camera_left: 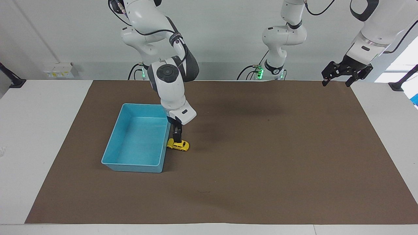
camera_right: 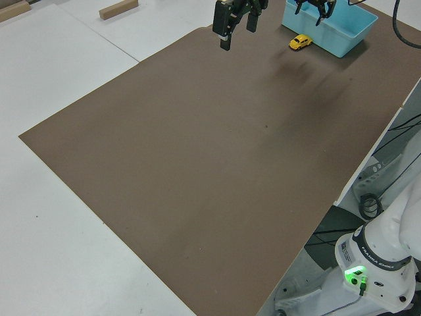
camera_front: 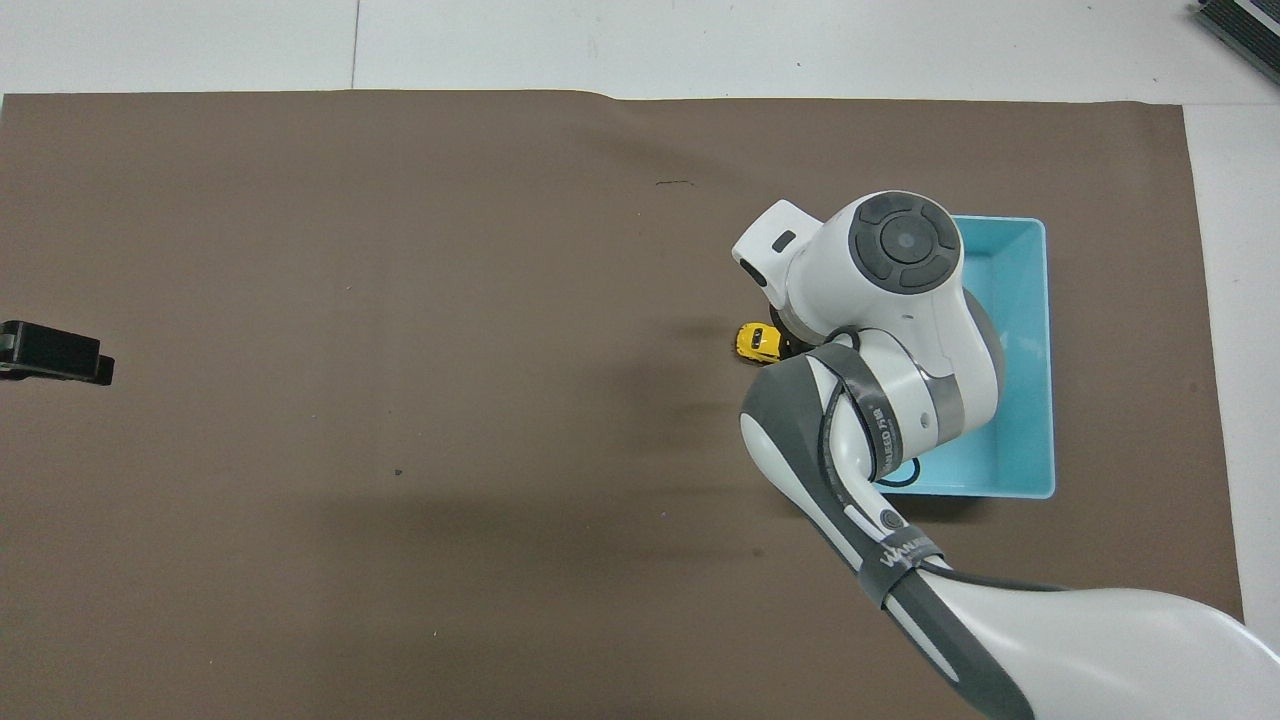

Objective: Wind up and store yellow beetle car
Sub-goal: 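Grasp the yellow car beside the box wall with the right gripper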

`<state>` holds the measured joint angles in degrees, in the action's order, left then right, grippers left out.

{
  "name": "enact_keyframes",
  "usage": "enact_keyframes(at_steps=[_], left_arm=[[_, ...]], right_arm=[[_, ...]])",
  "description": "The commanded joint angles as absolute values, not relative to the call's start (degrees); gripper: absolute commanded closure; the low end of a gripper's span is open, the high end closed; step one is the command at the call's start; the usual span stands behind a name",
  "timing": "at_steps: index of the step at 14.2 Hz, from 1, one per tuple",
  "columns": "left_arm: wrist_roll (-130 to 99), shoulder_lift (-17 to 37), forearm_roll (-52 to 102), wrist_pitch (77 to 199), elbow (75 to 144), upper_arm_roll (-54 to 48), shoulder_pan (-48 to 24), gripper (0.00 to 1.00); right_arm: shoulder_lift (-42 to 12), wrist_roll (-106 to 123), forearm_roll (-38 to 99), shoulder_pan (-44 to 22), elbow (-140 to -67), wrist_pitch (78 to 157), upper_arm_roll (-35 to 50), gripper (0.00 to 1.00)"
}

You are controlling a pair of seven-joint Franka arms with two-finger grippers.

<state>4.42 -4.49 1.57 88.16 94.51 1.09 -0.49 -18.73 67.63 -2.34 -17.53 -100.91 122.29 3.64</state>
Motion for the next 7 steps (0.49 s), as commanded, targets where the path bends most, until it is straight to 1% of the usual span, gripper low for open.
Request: enact_keyframes(at_steps=[1,4,7], left_arm=[[3.7,-5.8,1.3,89.6,96.3,1.1,-0.5,0.00],[3.7,-5.8,1.3,89.6,96.2,1.1,-0.5,0.00],[4.0,-5.7,1.2,89.2,96.0,0.4,-0.6,0.00]], right_arm=[[-19.9,68.3,-2.1,-16.8,-102.4,125.2,4.0,0.00],[-20.0,68.8,-2.1,-16.4,-104.1,126.5,4.0,0.00],[-20.3,68.7,-2.1,-16.3,-107.7,131.8,4.0,0.00]])
